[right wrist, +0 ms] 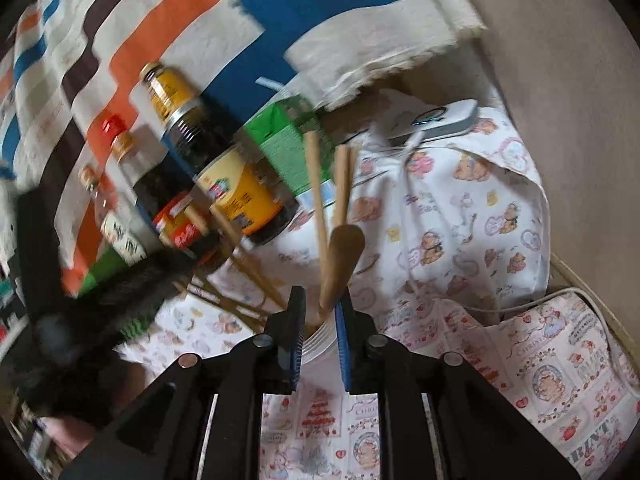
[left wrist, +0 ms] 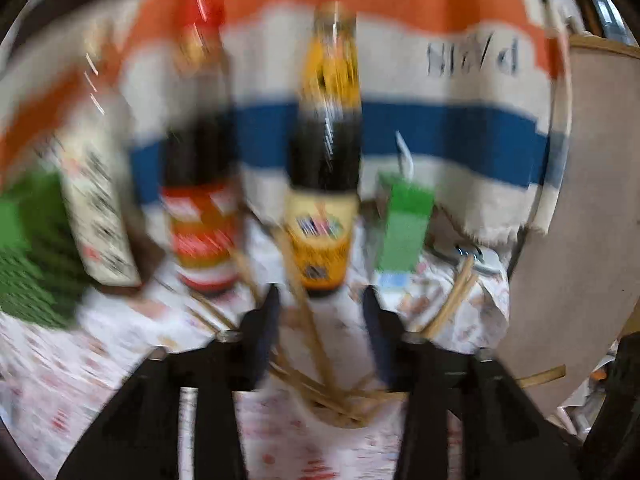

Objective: Organize utensils

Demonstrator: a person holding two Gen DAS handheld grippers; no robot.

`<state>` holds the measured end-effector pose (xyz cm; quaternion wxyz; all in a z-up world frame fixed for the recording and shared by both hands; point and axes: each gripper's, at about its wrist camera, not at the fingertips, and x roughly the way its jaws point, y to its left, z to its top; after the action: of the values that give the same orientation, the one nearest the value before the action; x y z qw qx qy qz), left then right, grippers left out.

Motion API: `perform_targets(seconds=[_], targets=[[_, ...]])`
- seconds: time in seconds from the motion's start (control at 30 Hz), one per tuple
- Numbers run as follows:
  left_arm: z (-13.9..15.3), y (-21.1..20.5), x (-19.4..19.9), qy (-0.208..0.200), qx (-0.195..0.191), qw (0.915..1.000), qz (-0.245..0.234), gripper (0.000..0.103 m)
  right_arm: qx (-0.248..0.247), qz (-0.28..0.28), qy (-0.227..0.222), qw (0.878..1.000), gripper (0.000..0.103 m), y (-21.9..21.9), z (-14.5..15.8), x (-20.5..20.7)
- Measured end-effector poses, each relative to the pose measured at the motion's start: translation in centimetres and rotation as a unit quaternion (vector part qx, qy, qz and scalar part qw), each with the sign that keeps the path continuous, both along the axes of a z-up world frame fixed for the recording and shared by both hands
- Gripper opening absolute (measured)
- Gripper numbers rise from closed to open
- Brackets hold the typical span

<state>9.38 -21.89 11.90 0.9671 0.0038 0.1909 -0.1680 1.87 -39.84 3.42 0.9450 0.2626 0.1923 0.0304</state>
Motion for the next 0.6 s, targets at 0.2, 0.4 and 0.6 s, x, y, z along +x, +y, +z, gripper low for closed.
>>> perform_targets(seconds=[0.2,0.4,0.6], targets=[[1.7,3.8,-4.4,-0.051,0.018,0.9986,-0.001,0.059,-0.032,0.021,0.007,0.999,0.026,2.1,0.1,0.0],[0.6,9.2,-6.1,-0.066,0.015,0.9969,0.040,0.082,-0.078,0.077,0.038,0.993,0.056,5.2,-0.7,1.0],[-2.4,13.7,-7.0,-0.068,0.034,0.9949,0.066,0.085,-0.116,0.103,0.056,0.986,0.060,9.2,-2.4,1.7]])
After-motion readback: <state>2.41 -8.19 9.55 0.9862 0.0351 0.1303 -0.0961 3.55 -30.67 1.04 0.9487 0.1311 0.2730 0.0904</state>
